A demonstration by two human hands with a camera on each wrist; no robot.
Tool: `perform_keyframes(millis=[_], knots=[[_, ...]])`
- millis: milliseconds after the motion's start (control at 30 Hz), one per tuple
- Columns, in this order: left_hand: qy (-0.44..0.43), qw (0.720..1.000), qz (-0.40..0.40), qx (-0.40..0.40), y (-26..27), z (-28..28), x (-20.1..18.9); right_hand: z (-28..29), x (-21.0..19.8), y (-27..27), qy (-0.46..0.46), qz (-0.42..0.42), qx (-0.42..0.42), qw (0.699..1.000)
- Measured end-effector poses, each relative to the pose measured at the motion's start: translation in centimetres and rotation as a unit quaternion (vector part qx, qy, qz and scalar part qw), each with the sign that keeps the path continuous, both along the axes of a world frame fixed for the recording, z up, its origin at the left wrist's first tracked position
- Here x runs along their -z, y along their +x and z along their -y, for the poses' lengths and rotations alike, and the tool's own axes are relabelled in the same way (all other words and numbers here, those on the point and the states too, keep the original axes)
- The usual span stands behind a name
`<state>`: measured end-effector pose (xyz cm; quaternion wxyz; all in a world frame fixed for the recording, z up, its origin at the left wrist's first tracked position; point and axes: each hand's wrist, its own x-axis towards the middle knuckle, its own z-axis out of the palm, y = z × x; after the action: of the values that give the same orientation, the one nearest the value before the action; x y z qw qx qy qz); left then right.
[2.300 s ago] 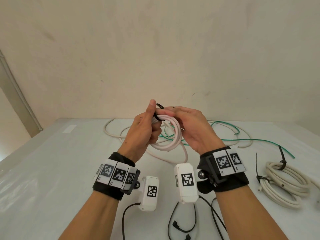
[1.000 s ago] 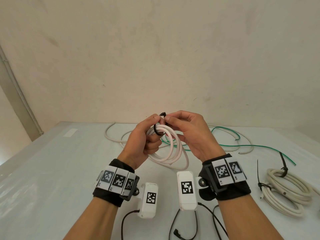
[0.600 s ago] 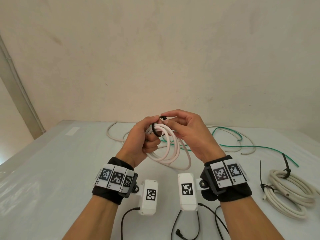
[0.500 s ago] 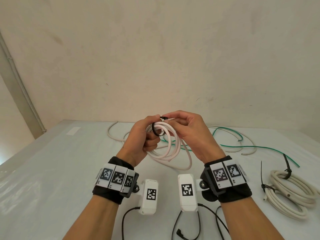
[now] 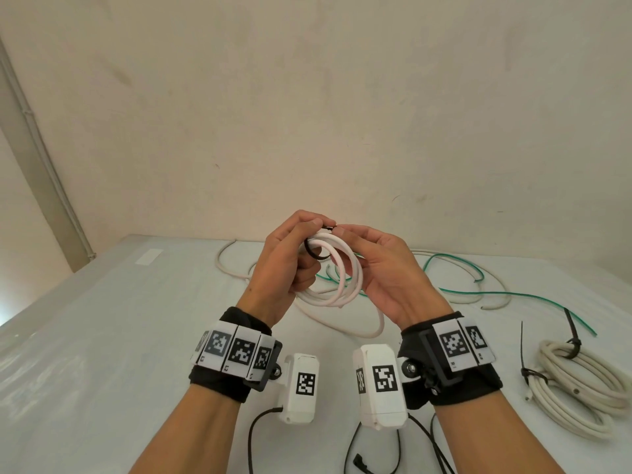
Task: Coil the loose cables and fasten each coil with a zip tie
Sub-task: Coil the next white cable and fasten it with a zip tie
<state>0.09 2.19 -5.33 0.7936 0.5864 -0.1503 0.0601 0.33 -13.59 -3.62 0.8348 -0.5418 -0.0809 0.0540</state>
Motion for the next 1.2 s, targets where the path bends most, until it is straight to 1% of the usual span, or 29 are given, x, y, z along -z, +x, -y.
perform_keyframes(millis=[133,233,300,400,533,733,967,1200], knots=[[0.003,1.0,-0.013,0.002,0.0,0.1,0.0,0.1,0.0,0.1,-0.011,-0.002,0.0,1.0],[0.006,1.0,-0.017,-0.004,-0.1,0.3,0.2,0.3,0.1,0.3,-0.039,-0.011,0.002,0.999],[0.009,1.0,-0.009,-0.015,-0.1,0.5,0.2,0.5,0.1,0.4,-0.05,-0.023,-0.014,0.998],[0.015,0.999,0.005,-0.037,-0.1,0.7,0.2,0.9,0.1,0.5,-0.03,-0.041,-0.058,0.997],[0.037,0.997,0.023,-0.056,-0.1,1.0,0.4,1.4,0.2,0.6,-0.008,-0.057,-0.082,0.995],[0.031,0.998,0.029,-0.049,-0.1,1.1,0.3,2.0,-0.1,0.6,-0.025,-0.054,-0.117,0.991],[-0.016,0.999,0.017,-0.024,-0.3,1.0,0.1,1.2,-0.3,0.6,0.001,-0.023,-0.039,0.999],[-0.008,1.0,0.014,-0.026,-0.2,1.2,0.2,1.7,-0.4,0.7,0.022,-0.038,-0.031,0.999]])
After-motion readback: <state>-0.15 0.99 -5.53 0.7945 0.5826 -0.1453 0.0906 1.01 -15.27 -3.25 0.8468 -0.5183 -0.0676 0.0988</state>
